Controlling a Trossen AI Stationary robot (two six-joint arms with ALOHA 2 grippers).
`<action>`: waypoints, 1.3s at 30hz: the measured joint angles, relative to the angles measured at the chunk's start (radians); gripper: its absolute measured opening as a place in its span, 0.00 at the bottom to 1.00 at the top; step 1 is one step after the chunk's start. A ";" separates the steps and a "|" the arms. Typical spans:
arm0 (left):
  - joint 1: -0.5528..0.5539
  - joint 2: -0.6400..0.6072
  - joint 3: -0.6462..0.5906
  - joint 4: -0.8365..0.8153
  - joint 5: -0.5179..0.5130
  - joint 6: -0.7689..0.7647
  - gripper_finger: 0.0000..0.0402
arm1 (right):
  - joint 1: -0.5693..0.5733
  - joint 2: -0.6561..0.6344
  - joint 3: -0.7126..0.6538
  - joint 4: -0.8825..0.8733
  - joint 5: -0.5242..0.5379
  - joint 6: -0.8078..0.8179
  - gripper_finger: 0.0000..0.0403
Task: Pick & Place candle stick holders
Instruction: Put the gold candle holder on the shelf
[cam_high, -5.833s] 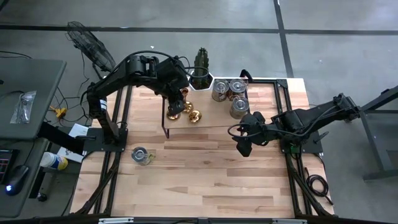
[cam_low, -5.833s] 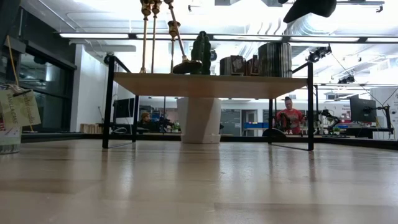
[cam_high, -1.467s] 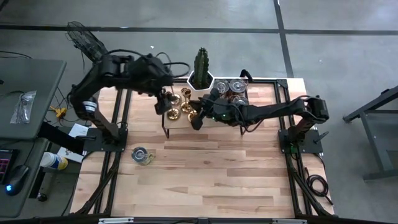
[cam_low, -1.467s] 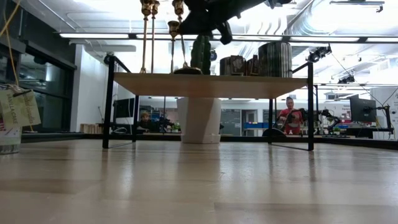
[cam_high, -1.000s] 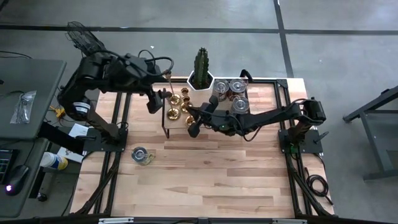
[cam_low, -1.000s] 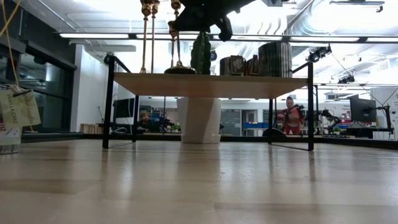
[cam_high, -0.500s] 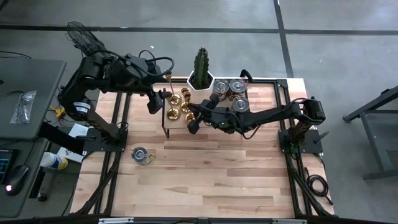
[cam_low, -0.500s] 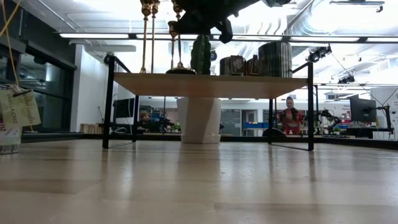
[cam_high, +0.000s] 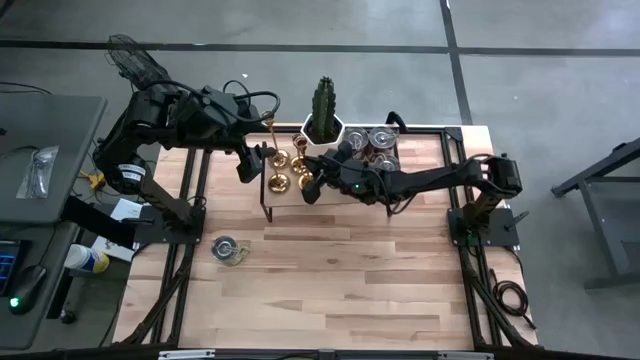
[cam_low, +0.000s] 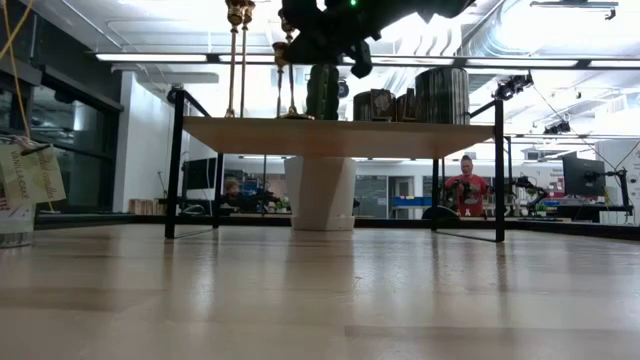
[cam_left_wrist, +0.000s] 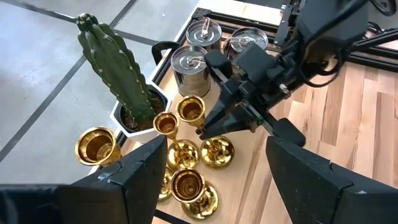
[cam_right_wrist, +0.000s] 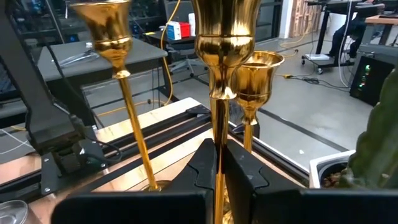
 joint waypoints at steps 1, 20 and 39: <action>0.000 0.000 0.000 0.000 0.000 0.000 0.67 | -0.005 0.000 0.000 0.000 -0.005 0.000 0.01; 0.000 0.000 0.000 0.000 0.000 0.000 0.67 | -0.042 0.000 0.000 0.004 -0.180 -0.008 0.01; 0.000 0.000 0.000 0.000 0.001 0.000 0.67 | -0.042 0.000 0.000 0.025 -0.215 -0.040 0.01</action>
